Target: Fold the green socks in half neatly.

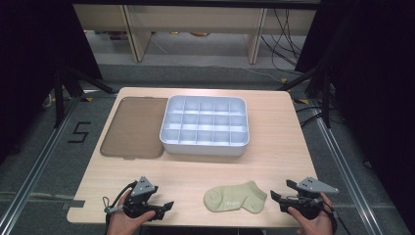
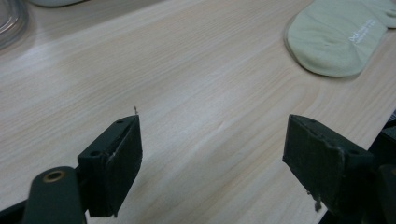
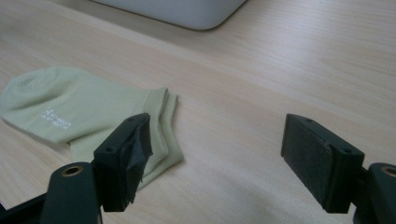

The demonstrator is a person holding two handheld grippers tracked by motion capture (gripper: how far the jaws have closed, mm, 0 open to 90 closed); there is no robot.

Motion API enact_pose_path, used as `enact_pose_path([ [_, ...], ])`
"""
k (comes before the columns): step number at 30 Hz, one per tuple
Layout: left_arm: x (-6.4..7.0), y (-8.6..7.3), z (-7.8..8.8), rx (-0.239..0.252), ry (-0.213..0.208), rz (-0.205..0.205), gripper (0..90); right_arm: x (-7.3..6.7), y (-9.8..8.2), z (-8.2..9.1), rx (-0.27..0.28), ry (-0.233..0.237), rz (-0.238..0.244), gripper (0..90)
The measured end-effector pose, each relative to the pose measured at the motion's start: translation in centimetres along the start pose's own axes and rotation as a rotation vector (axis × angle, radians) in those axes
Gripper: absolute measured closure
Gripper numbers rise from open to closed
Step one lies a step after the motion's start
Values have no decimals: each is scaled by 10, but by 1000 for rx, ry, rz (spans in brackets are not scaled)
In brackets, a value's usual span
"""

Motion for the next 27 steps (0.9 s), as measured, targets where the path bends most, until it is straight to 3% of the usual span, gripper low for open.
enact_pose_path([
  [10, 9, 12, -8, 7, -15, 4, 201, -2, -1, -1, 2, 14, -2, 252],
  [18, 12, 24, -19, 13, -33, -22, 211, -1, -1, -2, -4, 9, 3, 253],
  [21, 12, 29, -23, 17, -42, 5, 211, -2, -2, -2, -5, 13, 1, 253],
  [27, 13, 40, -34, 12, -54, -30, 215, -1, -1, -3, -3, 12, 5, 258],
])
Point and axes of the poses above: each handheld gripper's, and its own axes: z roughly backward along the jaws, y roughly out of its top, x roughly to its right, the point moved 9 cm from there along -z, roughly forward along the jaws, and after that the axes turned 15 degrees about -z, right-handed, at the moved point
